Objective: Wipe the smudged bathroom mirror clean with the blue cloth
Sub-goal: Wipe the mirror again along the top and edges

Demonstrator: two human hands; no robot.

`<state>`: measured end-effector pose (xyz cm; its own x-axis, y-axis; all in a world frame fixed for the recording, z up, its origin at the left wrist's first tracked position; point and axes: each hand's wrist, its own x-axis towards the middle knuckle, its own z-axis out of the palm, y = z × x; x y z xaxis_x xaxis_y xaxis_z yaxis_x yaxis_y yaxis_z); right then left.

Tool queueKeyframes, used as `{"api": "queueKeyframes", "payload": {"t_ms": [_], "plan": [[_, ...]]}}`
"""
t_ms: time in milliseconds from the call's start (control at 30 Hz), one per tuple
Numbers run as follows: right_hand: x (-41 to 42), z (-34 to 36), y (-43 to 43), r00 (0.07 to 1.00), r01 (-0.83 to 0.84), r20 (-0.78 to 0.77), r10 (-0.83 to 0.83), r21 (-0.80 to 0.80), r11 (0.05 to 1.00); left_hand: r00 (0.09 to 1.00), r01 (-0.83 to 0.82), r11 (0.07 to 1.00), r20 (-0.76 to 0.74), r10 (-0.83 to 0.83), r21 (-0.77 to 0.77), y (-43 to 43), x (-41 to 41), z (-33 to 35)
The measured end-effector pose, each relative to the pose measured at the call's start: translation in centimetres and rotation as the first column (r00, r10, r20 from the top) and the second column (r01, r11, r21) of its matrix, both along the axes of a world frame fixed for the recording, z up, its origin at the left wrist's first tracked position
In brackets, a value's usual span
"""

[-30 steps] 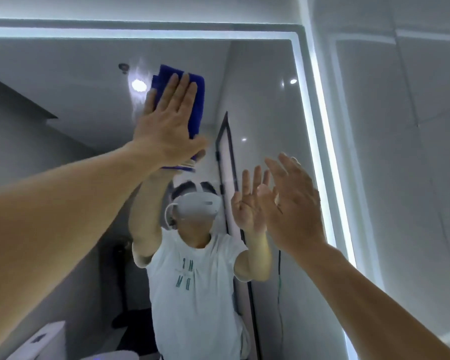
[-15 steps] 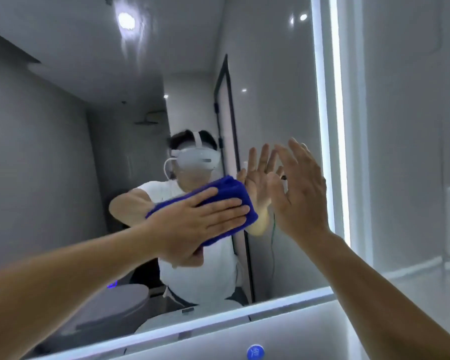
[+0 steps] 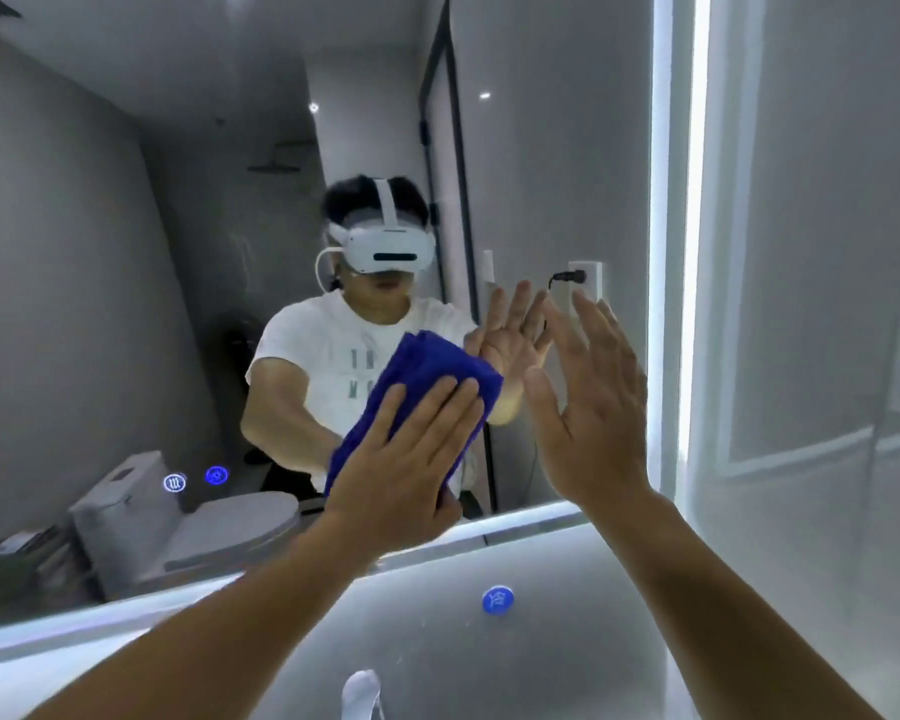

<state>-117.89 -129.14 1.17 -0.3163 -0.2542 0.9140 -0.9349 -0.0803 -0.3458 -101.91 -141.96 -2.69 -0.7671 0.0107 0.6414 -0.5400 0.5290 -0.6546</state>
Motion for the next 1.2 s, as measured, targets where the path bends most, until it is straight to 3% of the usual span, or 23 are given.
{"api": "queueKeyframes", "payload": {"t_ms": [100, 200, 267, 367, 467, 533, 633, 733, 933, 1000, 1067, 1200], "plan": [[0.0, -1.7, 0.5, 1.000, -0.007, 0.007, 0.007, 0.028, 1.000, 0.970, -0.010, 1.000, 0.244, 0.010, -0.002, 0.1, 1.7, -3.9], [-0.1, -2.0, 1.0, 1.000, -0.003, 0.013, 0.002, 0.044, 0.999, 0.950, 0.022, 0.998, 0.314, 0.000, -0.067, 0.1, 1.8, -0.5], [-0.1, -1.7, 1.3, 1.000, -0.003, 0.024, 0.002, 0.043, 0.999, 0.977, 0.026, 0.996, 0.213, -0.007, -0.084, 0.0, 0.9, 4.2], [-0.7, -1.3, 1.5, 0.999, 0.009, 0.031, -0.009, -0.004, 1.000, 0.997, -0.017, 0.999, -0.077, 0.013, -0.040, 0.0, -0.5, 9.2], [-1.8, -1.4, 1.9, 0.998, 0.022, 0.068, -0.019, -0.051, 0.998, 0.969, 0.006, 1.000, -0.246, -0.007, -0.002, 0.6, -2.0, 6.8], [-2.1, -1.9, 1.8, 0.996, 0.038, 0.086, -0.034, -0.046, 0.998, 0.967, 0.038, 0.999, -0.254, -0.033, 0.015, 0.8, -3.1, 2.8], [-2.4, -3.2, 1.5, 0.997, 0.035, 0.066, -0.032, -0.034, 0.999, 0.999, 0.026, 0.999, -0.045, -0.024, 0.036, 1.1, -3.9, -4.3], [-3.6, -4.9, 1.7, 0.999, 0.047, 0.021, -0.047, -0.007, 0.999, 0.964, -0.013, 1.000, 0.265, 0.012, 0.001, 1.3, -3.1, -10.0], [-4.6, -4.9, 1.5, 0.999, 0.046, 0.008, -0.046, 0.008, 0.999, 0.845, 0.080, 0.991, 0.534, -0.009, -0.109, 0.2, -1.0, -6.1], [-4.1, -4.6, 1.4, 0.999, 0.035, 0.006, -0.035, 0.011, 0.999, 0.878, 0.110, 0.985, 0.477, -0.034, -0.132, -0.2, 0.1, -1.9], [-3.5, -4.3, 1.4, 0.999, 0.016, 0.033, -0.017, 0.011, 1.000, 0.944, 0.097, 0.985, 0.328, -0.045, -0.144, -1.0, 1.5, 2.9], [-2.1, -4.4, 1.2, 0.998, -0.019, 0.053, 0.019, -0.007, 1.000, 0.993, -0.021, 0.993, -0.115, 0.008, -0.118, -1.7, 2.5, 6.0]]}}
